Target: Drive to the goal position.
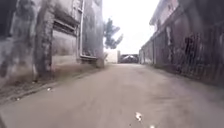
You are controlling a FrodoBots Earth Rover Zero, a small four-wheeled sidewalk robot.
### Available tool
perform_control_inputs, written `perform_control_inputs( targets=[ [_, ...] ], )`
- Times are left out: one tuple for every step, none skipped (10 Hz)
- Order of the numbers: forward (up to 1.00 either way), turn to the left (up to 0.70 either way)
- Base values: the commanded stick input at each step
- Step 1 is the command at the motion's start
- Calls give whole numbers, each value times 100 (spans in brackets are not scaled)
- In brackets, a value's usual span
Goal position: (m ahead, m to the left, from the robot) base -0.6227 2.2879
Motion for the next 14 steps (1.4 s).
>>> perform_control_inputs(
  targets=[
    [50, 0],
    [50, 0],
    [50, 0],
    [50, 0],
    [50, 0],
    [50, 0],
    [50, 0],
    [50, 0],
    [50, 0],
    [50, 0],
    [50, 0],
    [50, 0],
    [50, 0],
    [50, 0]
  ],
)
